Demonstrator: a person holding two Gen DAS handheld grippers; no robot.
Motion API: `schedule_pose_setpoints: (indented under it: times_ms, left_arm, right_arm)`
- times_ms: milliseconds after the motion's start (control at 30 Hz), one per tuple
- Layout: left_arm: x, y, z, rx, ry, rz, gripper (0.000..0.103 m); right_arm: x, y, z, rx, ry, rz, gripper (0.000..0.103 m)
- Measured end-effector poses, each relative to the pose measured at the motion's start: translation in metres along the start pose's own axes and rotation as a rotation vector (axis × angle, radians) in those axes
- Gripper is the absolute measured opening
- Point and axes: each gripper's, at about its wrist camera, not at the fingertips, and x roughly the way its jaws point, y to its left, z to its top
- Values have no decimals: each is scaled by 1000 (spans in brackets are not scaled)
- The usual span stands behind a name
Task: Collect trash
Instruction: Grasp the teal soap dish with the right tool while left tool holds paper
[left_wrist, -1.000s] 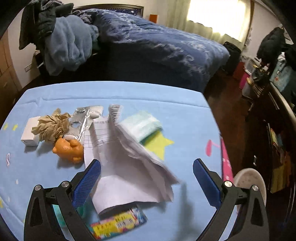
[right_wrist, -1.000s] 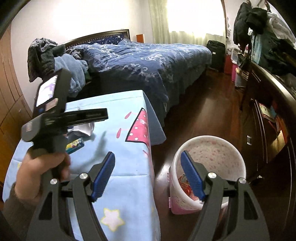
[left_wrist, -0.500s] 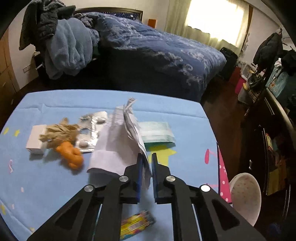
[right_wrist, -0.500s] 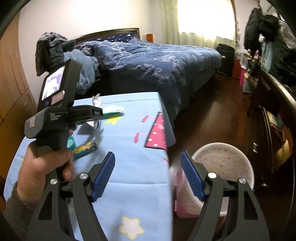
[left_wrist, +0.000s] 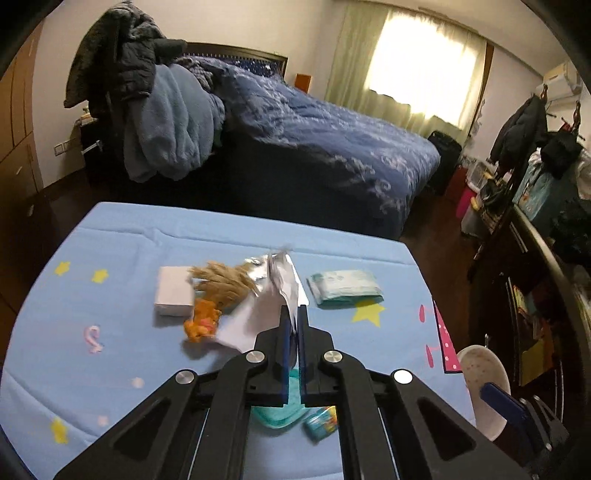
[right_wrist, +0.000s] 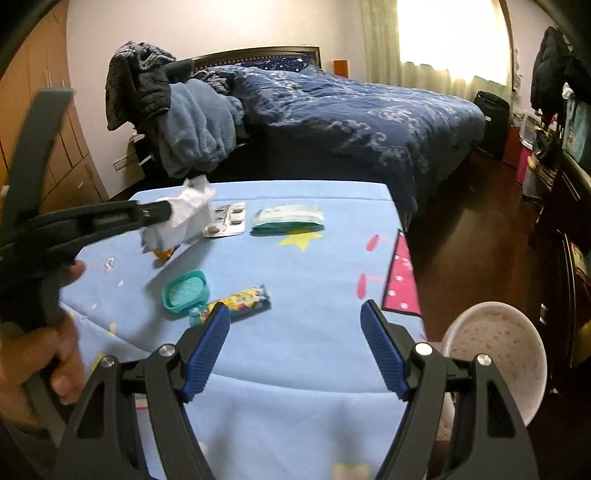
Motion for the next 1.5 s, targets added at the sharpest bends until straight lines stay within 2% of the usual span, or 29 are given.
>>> schedule_pose_setpoints:
  times_ms: [300, 500, 767, 933, 1100, 1133, 1200, 1500]
  left_arm:
    - [-28, 35, -3, -27, -39, -45, 2]
    - [-36, 47, -10, -28, -44, -41, 2]
    - [-59, 54, -10, -9, -111, -3, 2]
    - [-64, 60, -10, -14, -122, -3, 2]
    - [-68, 64, -10, -13, -132, 11, 2]
    - [-68, 65, -11, -11, -133, 14, 2]
    - [-68, 65, -11, -11, -134, 17, 2]
    - [-71, 61, -14, -3, -131, 32, 2]
  right_arm:
    - [25, 17, 0, -11, 51, 23, 74]
    - [33, 33, 2, -41, 59, 37, 74]
    - [59, 74, 14, -155, 70, 94, 75]
    - [91, 97, 18, -229, 136, 133, 75]
    - [108, 103, 14, -234, 183, 140, 75]
    - [109, 104, 14, -244, 181, 134, 74]
    - [108, 106, 14, -261, 168, 116, 55]
    - [85, 97, 12, -217, 151, 143, 56]
